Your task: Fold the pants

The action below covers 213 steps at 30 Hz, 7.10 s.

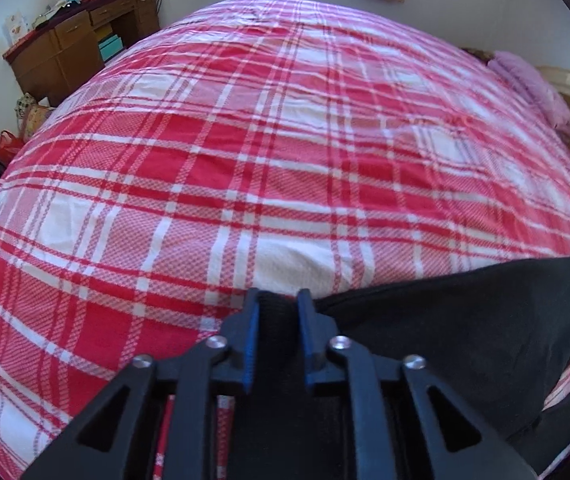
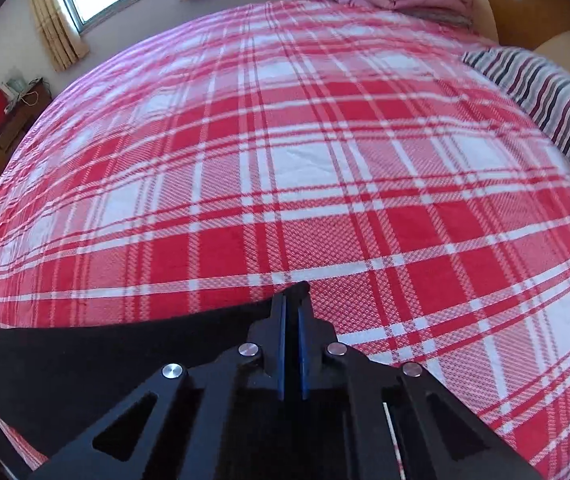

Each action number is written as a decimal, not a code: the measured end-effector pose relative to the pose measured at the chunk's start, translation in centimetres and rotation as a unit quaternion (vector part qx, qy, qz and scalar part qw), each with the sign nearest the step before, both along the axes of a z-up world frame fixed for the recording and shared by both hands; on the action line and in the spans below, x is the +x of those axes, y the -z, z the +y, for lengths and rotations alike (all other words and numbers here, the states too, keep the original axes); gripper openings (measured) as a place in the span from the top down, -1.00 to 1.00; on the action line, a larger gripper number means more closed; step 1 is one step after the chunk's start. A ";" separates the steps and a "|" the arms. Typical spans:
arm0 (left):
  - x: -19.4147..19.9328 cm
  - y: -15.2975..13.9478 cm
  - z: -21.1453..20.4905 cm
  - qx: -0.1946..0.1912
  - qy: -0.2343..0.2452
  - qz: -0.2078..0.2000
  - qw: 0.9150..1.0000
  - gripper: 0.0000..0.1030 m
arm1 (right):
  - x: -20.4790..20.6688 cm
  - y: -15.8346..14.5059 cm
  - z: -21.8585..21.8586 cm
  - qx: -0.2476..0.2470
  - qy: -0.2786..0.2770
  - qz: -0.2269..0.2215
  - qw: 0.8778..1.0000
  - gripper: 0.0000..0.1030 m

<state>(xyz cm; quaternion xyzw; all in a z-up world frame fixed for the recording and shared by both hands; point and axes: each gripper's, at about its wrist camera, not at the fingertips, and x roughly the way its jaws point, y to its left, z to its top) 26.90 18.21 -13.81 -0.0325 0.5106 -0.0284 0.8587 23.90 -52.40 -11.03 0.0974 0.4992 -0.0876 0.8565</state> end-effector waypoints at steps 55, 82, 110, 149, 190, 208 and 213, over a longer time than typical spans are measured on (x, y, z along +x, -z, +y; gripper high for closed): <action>-27.1 0.3 9.6 -0.042 0.079 -0.194 0.977 0.23 | -40.6 -3.7 -1.2 -0.010 0.016 -0.162 0.987 0.40; -24.0 -2.0 -8.2 -0.059 0.234 -0.176 0.954 0.22 | -42.1 -6.8 -2.6 0.186 0.142 -0.192 0.953 0.10; -23.5 1.4 -7.1 -0.087 0.219 -0.130 0.963 0.22 | -34.9 -12.7 4.2 0.074 0.036 -0.185 0.979 0.92; -24.0 1.5 -8.1 -0.077 0.224 -0.139 0.962 0.11 | -40.1 -5.1 3.0 0.023 0.128 -0.085 0.988 0.92; -26.6 1.4 -13.5 -0.062 0.301 -0.131 0.942 -0.03 | -34.3 0.2 20.2 0.104 -0.132 -0.049 0.984 0.13; -26.3 1.6 -12.8 -0.072 0.290 -0.130 0.945 -0.03 | -34.1 0.8 22.6 -0.033 -0.160 -0.096 0.982 0.44; -26.3 1.6 -12.8 -0.073 0.290 -0.129 0.945 -0.03 | -34.0 0.9 23.9 -0.103 -0.166 -0.099 0.976 0.88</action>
